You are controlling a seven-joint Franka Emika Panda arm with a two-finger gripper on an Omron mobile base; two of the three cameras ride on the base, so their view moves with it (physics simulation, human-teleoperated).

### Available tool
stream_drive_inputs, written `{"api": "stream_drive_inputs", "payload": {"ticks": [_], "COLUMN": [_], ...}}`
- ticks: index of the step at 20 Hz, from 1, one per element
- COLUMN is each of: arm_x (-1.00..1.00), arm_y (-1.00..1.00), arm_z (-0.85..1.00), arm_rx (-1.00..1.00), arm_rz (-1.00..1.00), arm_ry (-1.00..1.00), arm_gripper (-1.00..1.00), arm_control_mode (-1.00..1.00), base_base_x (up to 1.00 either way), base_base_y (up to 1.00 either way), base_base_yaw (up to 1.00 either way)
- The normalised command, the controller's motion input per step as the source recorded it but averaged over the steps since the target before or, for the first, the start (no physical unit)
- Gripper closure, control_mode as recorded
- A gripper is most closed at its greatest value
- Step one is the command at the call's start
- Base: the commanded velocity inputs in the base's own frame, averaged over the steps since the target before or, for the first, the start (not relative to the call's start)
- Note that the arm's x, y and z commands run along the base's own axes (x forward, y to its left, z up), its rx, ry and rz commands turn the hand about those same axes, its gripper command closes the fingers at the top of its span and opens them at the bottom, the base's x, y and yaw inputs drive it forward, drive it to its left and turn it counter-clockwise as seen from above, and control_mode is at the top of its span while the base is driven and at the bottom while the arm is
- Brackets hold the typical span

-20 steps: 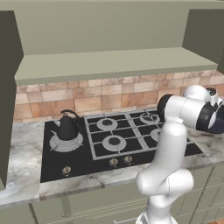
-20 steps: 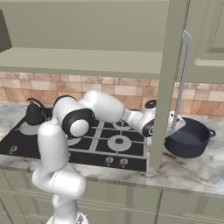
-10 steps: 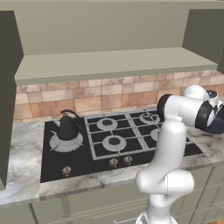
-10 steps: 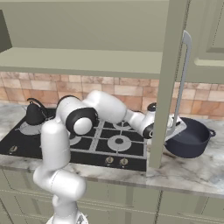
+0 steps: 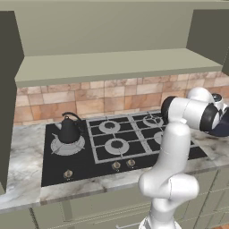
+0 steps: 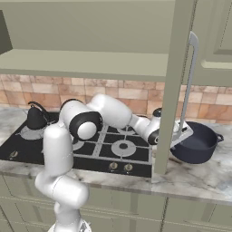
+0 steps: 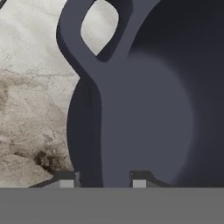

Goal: Pick the kettle from the cabinet and place it on a stove burner. Then pick the pot from the counter and place it on another stove burner. Finally, turn both burners on.

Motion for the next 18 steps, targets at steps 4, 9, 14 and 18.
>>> {"api": "stream_drive_inputs", "payload": {"ticks": [4, 9, 14, 18], "arm_x": [-0.02, -0.09, -0.05, -0.01], "arm_y": [0.00, 0.14, 0.37, 0.52], "arm_z": [0.00, 0.00, 0.00, 0.00], "arm_rx": [0.00, 0.00, 0.00, -0.02], "arm_rz": [0.00, 0.00, 0.00, 0.00], "arm_ry": [0.00, 0.00, 0.00, 0.00], "arm_gripper": [1.00, 1.00, 1.00, 1.00], "arm_control_mode": [-1.00, -1.00, -1.00, -1.00], "base_base_x": [0.00, 0.00, 0.00, 0.00], "base_base_y": [0.00, 0.00, 0.00, 0.00], "base_base_yaw": [0.00, 0.00, 0.00, 0.00]}}
